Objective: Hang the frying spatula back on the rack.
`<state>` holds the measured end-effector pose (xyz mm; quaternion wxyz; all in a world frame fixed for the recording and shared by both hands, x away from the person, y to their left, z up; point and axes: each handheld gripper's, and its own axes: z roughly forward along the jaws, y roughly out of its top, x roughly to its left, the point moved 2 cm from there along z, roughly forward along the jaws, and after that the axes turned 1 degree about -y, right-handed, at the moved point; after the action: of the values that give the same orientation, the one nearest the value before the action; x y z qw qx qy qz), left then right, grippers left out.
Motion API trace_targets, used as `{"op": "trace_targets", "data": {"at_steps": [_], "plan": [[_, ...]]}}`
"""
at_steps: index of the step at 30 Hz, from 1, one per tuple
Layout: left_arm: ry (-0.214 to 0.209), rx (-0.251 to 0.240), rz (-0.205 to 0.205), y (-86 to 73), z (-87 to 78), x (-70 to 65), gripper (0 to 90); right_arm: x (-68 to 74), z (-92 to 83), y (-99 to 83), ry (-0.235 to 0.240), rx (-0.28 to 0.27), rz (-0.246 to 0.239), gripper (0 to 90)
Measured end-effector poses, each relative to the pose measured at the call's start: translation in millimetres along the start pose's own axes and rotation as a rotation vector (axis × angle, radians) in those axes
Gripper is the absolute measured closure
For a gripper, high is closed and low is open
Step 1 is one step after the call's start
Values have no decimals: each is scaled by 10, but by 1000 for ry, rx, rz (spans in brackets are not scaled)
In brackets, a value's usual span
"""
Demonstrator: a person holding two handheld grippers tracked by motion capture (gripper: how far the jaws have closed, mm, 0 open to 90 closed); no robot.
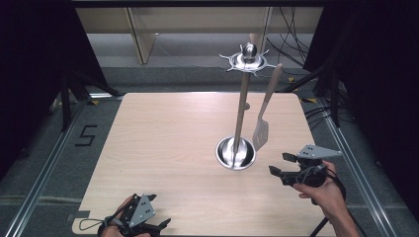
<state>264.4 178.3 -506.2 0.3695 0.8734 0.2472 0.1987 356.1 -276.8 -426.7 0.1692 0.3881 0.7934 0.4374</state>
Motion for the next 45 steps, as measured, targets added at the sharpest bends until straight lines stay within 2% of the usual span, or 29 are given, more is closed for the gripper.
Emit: {"op": "trace_targets", "data": {"at_steps": [2,4,5,6,7,9,11,12,13,14,18,20,21,22,26,27,28,31,32,34,37,38,39,41,44,45], "plan": [[10,3,5,-7,-4,9,152,2,7,-12,10,10,1,287],[6,2,3,-11,-8,13,152,-5,23,-20,13,-5,-16,286],[4,-3,-3,-6,-12,12,152,16,16,-30,9,5,6,285],[6,-8,-5,-4,-11,13,151,24,14,-35,16,11,3,285],[7,-6,-1,-5,-12,13,152,7,24,-43,-1,-3,-32,284],[5,-1,1,-9,-12,3,152,41,34,-68,15,24,-4,283],[4,-7,2,-4,-9,2,152,30,58,-80,8,13,-30,281],[4,-7,-3,-6,-10,0,152,51,52,-91,16,35,-5,280],[5,-6,-1,-7,-12,2,152,42,65,-94,12,26,-20,279],[7,-5,0,-10,-10,7,152,54,69,-103,8,29,-7,279],[6,-2,2,-8,-12,5,152,71,92,-137,18,34,-4,276],[5,-6,-2,-6,-10,0,152,70,99,-148,8,38,-10,276],[6,-6,-2,-6,-9,-2,152,59,110,-155,9,34,-31,276],[5,-6,-4,-5,-8,-6,152,81,114,-169,10,45,-7,276],[4,-5,-2,-7,-5,-3,152,93,147,-206,23,55,-30,275],[4,-5,-3,-7,-4,-4,152,101,150,-215,18,49,-29,274],[2,-3,-1,-7,-5,-4,152,123,156,-225,32,55,-8,274],[4,-6,-4,-6,-7,-5,152,116,166,-252,26,58,-18,271],[4,-7,-4,-6,-8,-4,152,95,168,-252,26,55,-39,270],[5,-6,-3,-5,-9,-5,152,132,171,-281,38,65,-3,269],[4,-6,-3,-4,-9,-8,152,131,157,-291,28,72,-6,268],[3,-4,-3,-4,-7,-7,152,114,161,-293,27,64,-30,267],[2,-4,-3,-5,-6,-7,152,131,155,-310,22,63,-7,267],[1,-3,-3,-6,-4,-5,152,133,142,-325,20,72,3,267],[2,-5,-3,-5,-6,-5,152,108,142,-334,23,66,-23,267],[3,-4,-2,-5,-6,-5,152,116,145,-342,34,63,-12,267]]}}
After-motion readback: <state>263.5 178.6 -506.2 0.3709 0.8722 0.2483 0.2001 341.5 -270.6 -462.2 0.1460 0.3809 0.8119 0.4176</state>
